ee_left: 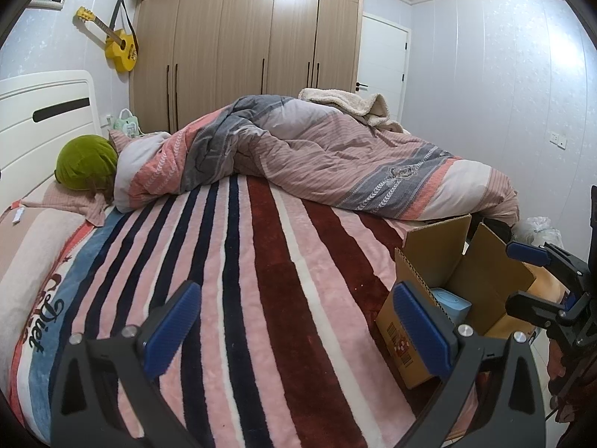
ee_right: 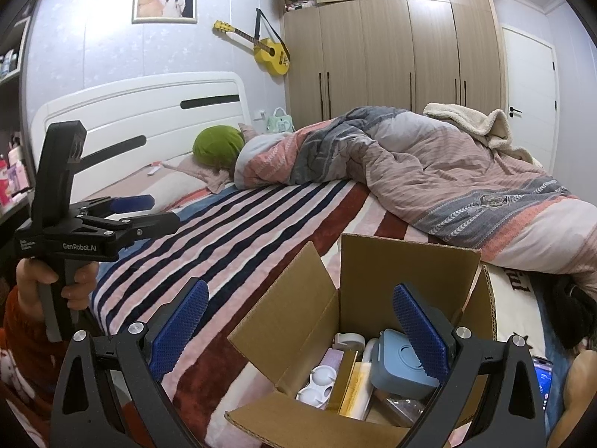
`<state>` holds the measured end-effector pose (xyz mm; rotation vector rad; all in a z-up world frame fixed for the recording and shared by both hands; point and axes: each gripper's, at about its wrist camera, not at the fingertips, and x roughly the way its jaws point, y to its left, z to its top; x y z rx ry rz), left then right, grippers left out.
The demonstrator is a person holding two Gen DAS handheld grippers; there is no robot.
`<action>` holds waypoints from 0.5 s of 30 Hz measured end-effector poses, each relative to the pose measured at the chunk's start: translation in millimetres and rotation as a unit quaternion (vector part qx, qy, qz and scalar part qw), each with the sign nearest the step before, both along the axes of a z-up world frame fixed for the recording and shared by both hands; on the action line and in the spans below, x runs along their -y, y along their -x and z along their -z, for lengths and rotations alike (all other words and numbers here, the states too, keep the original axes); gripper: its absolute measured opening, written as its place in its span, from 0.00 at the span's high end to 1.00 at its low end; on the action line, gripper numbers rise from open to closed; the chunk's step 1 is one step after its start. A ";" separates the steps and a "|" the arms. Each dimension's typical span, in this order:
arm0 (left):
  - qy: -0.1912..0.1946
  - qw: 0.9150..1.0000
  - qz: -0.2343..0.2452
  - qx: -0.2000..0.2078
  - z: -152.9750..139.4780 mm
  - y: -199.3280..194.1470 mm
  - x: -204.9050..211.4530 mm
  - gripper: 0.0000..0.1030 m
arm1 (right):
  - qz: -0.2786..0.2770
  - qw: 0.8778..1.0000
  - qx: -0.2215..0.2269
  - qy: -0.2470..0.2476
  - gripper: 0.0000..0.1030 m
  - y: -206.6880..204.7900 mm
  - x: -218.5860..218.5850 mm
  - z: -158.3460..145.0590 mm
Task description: Organize rigid objects
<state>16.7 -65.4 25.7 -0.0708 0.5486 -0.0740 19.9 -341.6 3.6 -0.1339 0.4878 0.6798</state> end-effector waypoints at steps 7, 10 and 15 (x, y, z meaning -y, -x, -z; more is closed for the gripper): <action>0.000 1.000 -0.001 0.000 -0.1 0.3 2.6 0.01 | 0.001 1.000 0.000 0.001 0.04 1.3 -1.3 0.3; 0.000 1.000 -0.001 0.000 -0.1 0.2 2.5 0.01 | 0.002 1.000 0.000 0.001 0.04 1.9 -2.4 0.1; -0.001 1.000 -0.001 0.000 -0.2 0.2 2.7 0.01 | 0.002 1.000 -0.001 0.001 0.04 1.6 -2.3 0.0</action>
